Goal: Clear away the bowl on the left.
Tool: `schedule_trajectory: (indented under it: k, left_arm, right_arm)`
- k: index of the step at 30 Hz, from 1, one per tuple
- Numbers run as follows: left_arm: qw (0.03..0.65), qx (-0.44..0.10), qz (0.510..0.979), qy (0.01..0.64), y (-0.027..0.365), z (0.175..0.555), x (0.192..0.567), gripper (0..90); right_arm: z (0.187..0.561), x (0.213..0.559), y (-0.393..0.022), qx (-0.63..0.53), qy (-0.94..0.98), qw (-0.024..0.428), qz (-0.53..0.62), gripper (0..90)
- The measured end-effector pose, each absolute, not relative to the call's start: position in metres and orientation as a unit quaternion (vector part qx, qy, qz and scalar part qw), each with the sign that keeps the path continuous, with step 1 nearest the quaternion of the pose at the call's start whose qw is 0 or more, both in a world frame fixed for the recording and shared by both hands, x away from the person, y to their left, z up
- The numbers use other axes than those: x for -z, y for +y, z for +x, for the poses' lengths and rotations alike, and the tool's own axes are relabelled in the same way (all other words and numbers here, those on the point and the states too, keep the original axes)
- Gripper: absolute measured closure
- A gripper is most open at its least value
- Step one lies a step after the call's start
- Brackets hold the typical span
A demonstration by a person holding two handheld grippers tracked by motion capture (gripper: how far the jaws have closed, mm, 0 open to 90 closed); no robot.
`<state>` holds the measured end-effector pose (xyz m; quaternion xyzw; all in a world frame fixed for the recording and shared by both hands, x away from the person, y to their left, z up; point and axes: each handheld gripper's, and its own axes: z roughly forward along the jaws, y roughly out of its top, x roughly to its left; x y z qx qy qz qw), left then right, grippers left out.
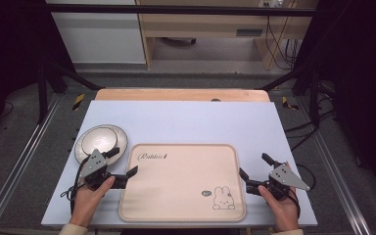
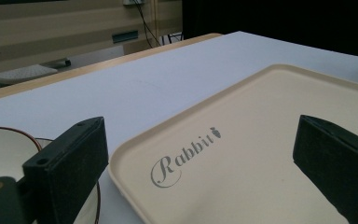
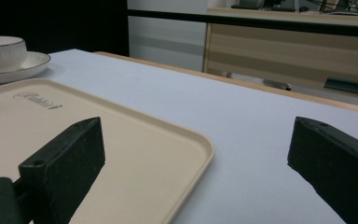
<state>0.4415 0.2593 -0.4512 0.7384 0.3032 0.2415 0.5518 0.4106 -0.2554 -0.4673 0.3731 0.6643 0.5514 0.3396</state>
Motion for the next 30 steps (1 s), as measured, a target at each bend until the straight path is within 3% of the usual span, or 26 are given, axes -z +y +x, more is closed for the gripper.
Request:
schedule_trajectory:
  k: [13, 30]
  left_arm:
    - [0.526, -0.254, 0.749, 0.313, 0.268, 0.435, 0.44, 4.7]
    - [0.423, -0.286, 0.792, 0.336, 0.301, 0.478, 0.402, 7.2]
  right_arm:
    - [0.405, 0.463, -0.253, -0.54, 0.663, 0.358, 0.376, 3.7]
    - [0.404, 0.462, -0.253, -0.541, 0.657, 0.362, 0.381, 3.8]
